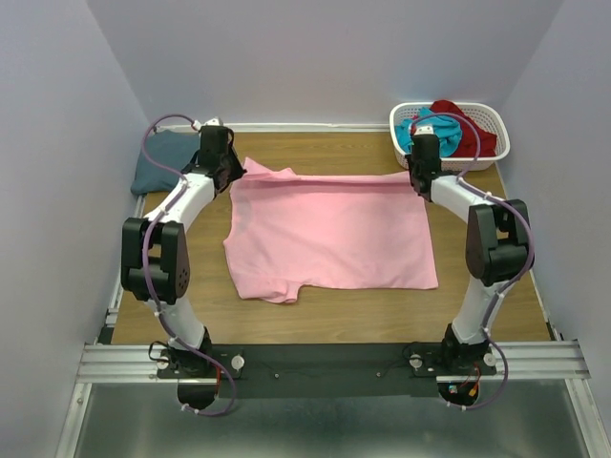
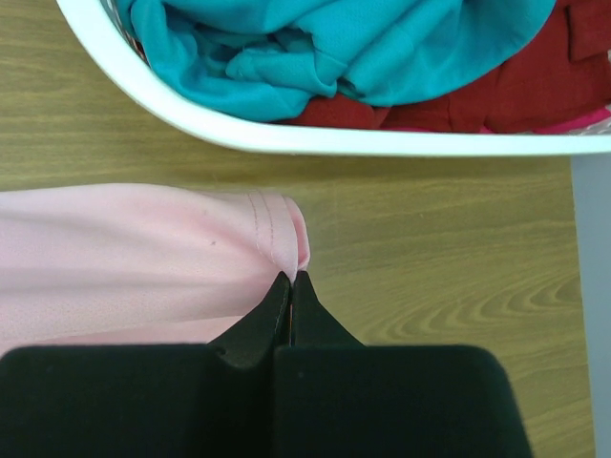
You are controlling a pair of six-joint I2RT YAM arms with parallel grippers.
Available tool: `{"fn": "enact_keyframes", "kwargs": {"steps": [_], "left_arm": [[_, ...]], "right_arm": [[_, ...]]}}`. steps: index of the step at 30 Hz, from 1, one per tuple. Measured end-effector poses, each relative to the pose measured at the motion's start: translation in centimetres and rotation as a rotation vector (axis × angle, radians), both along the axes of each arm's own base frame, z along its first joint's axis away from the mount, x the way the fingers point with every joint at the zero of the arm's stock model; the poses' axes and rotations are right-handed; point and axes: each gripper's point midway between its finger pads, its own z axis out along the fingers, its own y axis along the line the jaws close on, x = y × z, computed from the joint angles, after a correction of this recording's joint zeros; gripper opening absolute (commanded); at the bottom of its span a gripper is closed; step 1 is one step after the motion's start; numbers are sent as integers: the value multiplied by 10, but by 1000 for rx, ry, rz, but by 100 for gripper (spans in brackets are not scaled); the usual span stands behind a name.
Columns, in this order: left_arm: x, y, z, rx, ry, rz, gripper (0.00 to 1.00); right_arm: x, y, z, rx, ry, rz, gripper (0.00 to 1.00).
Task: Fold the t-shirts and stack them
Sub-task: Fold the tshirt
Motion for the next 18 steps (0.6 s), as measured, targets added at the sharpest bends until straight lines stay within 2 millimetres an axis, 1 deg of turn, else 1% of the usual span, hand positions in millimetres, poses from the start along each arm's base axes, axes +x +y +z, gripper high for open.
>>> {"fn": "enact_keyframes", "kwargs": {"steps": [9,11,14,16,18], "left_arm": [[-43,-7,9,-116,24,30,0],[-56,-10,6,-151,34,30,0],[-70,-14,-7,-190,65,28,0],[-77,-17,-19,-210,88,28,0],[-87,-19,-36,-230,122,31,0]], "right_arm": [[-23,-3,7,45,-18,-33,1],[-27,-3,6,54,-18,-40,1],[-32,-3,-1,66,-7,-50,1],[-36,-2,-7,76,4,-57,1],[-41,-1,-15,96,16,-70,1]]}}
